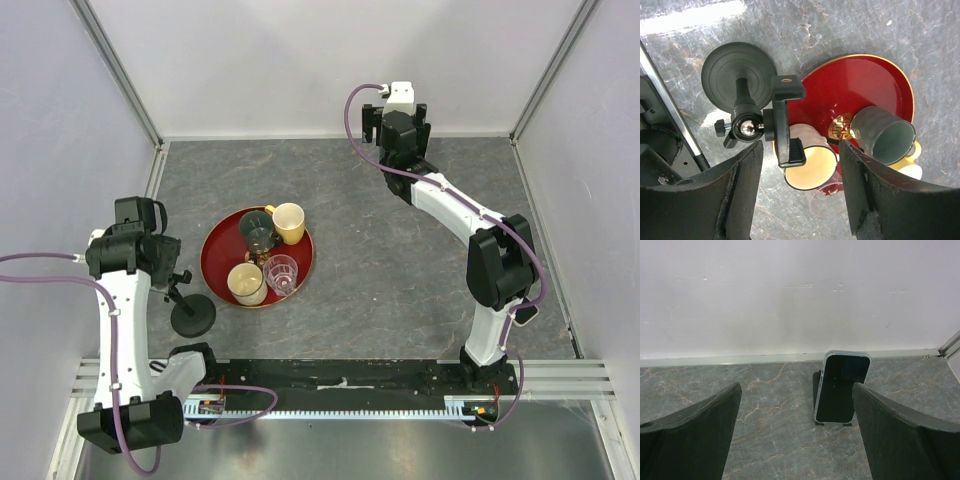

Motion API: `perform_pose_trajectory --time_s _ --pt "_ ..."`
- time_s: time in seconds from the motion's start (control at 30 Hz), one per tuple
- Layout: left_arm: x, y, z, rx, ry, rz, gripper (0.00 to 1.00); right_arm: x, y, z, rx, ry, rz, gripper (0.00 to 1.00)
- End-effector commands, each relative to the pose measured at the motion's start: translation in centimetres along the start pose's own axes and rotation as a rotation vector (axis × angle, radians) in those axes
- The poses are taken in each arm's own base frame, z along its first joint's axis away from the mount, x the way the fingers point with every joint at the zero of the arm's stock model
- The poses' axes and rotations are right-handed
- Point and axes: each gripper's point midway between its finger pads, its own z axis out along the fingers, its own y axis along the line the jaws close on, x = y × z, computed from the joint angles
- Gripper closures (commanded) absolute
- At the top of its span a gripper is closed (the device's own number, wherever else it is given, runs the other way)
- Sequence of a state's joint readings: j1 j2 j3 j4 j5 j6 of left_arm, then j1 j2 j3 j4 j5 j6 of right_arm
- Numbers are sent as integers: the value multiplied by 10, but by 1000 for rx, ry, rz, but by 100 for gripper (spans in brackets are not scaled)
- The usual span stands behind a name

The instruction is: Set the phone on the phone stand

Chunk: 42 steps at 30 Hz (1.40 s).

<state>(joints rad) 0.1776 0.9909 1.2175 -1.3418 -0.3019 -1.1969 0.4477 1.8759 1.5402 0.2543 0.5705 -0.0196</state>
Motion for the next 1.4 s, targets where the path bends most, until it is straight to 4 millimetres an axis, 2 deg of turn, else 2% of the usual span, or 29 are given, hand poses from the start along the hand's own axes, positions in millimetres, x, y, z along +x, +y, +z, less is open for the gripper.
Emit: perform_pose_trajectory --time_s 0.0,0.1,0.2,0.5,0.6,0.63,0.7,0.77,0.9,0.93,0.97,1.0,1.03,1.07,1.13,1.17,1.27,1.3,1.37 --pt "24 54 -2 -197 91 1 32 -26 -2 -8 -15 -48 47 2" --pt "28 56 2 -222 104 -16 34 -27 -1 -8 -16 -51 48 2" --pt "31 53 5 -229 116 -30 44 -27 -1 -8 -19 -51 48 2" --pt "39 58 13 -249 139 -46 62 -27 0 -9 -24 -51 48 2" --pt "35 55 12 -236 123 -50 76 -26 0 -9 -23 -47 46 2" --pt "32 54 10 -228 110 -47 86 -27 0 -8 -23 -50 47 2" --pt "23 47 5 -192 79 -55 98 -26 0 -8 -21 -49 47 2" --pt "17 40 1 -158 54 -58 98 -26 0 -9 -23 -47 46 2" --pt "-2 5 -18 23 3 -92 98 -24 2 -8 -26 -43 43 2" --pt "-10 -18 -27 142 -15 -118 98 -24 3 -7 -26 -43 71 2" --pt "-15 -32 -33 213 -27 -124 98 -22 4 -7 -31 -38 68 2" --pt "-20 -51 -40 308 -45 -70 98 -22 5 -6 -34 -37 71 2" --pt "-28 -87 -56 481 -65 -53 98 -22 8 -6 -45 -34 76 2" --pt "-33 -105 -65 574 -86 -31 98 -22 9 -6 -49 -34 79 2" --pt "-32 -128 -73 702 -93 40 98 -21 12 -6 -68 -30 81 2" --pt "-41 -151 -87 815 -141 52 98 -20 16 -5 -83 -23 81 2" --pt "-52 -160 -82 788 -184 50 98 -22 21 -4 -103 -19 93 2" --pt "-56 -166 -87 804 -204 51 98 -21 21 -4 -106 -17 95 2" --pt "-51 -178 -87 866 -211 106 98 -19 25 -4 -125 -11 94 2"
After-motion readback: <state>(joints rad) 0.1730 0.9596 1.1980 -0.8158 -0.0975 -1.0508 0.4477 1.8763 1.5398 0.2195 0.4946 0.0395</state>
